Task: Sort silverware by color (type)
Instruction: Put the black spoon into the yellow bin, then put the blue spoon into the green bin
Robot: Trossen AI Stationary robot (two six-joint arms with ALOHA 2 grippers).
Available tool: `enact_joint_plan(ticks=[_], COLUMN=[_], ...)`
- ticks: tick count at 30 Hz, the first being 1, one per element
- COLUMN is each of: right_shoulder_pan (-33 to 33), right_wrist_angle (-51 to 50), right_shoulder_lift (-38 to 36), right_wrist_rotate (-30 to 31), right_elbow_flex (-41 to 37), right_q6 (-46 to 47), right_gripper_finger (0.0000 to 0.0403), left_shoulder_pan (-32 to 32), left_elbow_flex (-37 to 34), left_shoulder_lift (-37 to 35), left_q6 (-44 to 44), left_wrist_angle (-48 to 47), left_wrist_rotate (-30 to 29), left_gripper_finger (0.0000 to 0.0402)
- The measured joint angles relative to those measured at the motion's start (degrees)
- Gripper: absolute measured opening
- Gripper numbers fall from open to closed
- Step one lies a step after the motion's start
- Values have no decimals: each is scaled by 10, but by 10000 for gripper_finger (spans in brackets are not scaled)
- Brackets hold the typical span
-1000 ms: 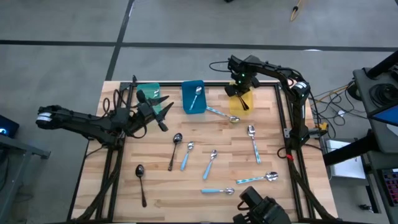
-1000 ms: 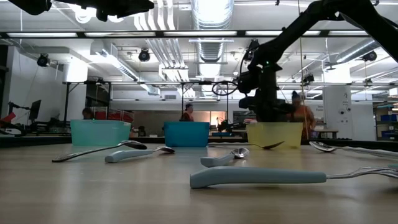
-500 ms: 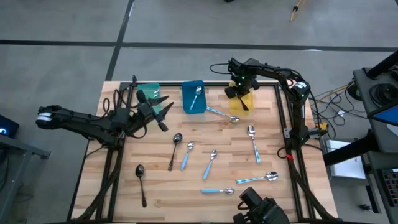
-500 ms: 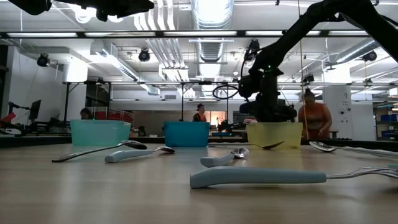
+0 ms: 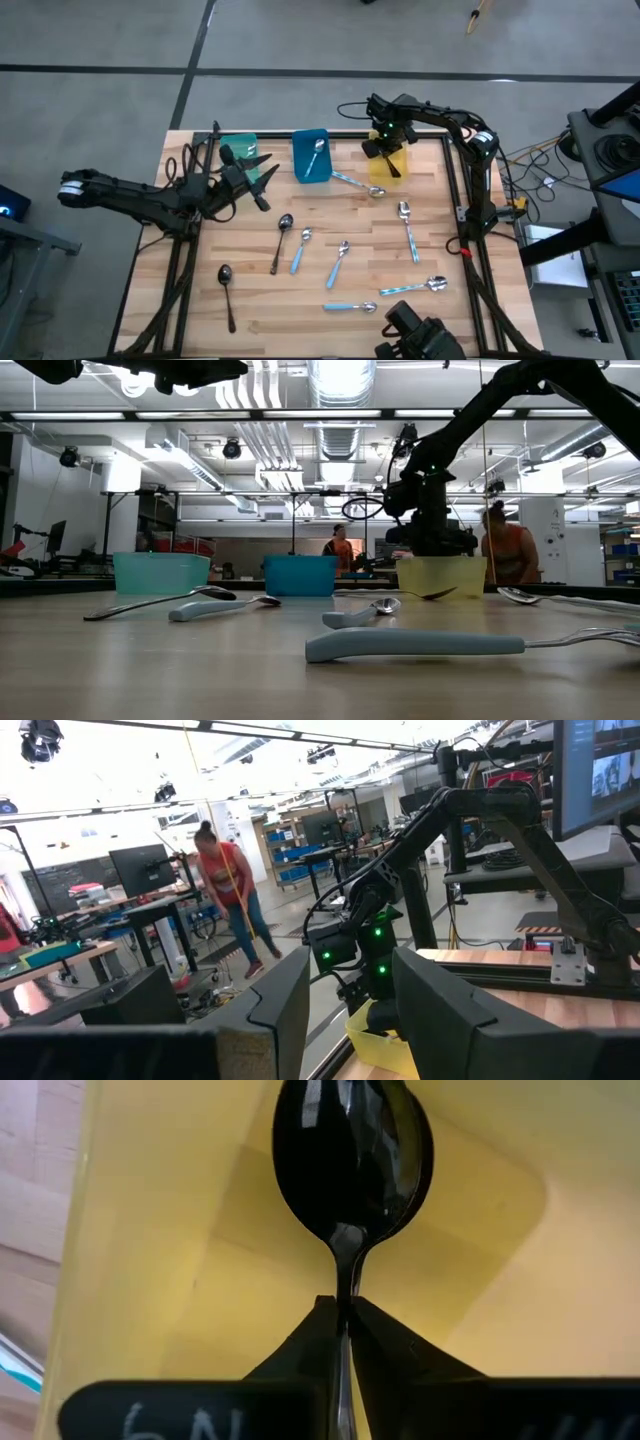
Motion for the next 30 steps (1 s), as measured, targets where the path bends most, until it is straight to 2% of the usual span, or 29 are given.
enact_joint_plan(ticks=[4, 11, 20, 27, 30], right_shoulder_pan=[0, 1, 32, 98, 128], right_wrist_angle=[0, 1, 12, 14, 14], right_shoulder_lift=[0, -4, -64, -123, -148], right_wrist_rotate=[0, -1, 1, 119, 147], right_elbow_flex=[0, 7, 9, 7, 4], right_q6=[0, -13, -52, -70, -75], right_gripper_finger=[43, 46, 46, 47, 47], left_shoulder_pan=[0, 0, 0, 0, 0], left_elbow_flex=[0, 0, 0, 0, 0], left_shoulder_lift=[0, 0, 0, 0, 0], left_q6=[0, 0, -58, -190, -262], left_wrist_angle=[0, 0, -44, -140, -206], left_wrist_rotate=[0, 0, 0, 0, 0], left_gripper_finger=[125, 125, 125, 125, 125])
